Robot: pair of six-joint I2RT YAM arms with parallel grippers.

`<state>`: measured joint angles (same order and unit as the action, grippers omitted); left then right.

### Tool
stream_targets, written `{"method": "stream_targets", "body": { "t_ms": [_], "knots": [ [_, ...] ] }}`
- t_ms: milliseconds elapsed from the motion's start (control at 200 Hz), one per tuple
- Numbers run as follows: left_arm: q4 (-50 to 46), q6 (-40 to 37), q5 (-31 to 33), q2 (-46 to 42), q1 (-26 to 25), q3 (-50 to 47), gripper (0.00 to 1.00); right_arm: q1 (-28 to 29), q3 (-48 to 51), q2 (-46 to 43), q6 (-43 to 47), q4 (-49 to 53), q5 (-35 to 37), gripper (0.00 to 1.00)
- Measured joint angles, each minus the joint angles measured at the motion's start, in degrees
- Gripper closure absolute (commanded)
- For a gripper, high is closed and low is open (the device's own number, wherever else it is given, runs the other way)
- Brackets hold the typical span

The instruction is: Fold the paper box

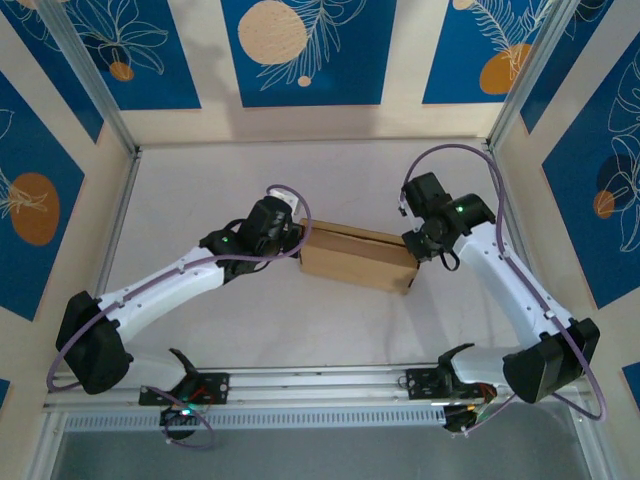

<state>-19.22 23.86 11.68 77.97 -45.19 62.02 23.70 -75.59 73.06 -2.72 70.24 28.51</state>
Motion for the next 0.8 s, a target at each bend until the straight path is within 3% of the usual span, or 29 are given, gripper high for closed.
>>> {"method": "stream_targets", "body": {
  "t_ms": [405,625,800],
  "knots": [
    [0.24,0.20,0.55,-0.26,0.07,-0.37,1.00,-3.80,-3.52,3.98,-12.04,2.40,-7.30,0.97],
    [0.44,0.22,0.66,-0.26,0.07,-0.48,1.00,-10.86,-2.56,2.80,-19.69,-0.44,-18.21,1.00],
    [0.46,0.22,0.76,-0.26,0.07,-0.48,1.00,-12.94,-2.27,2.80,-24.98,-0.98,-22.36,1.00]
  ]
}}
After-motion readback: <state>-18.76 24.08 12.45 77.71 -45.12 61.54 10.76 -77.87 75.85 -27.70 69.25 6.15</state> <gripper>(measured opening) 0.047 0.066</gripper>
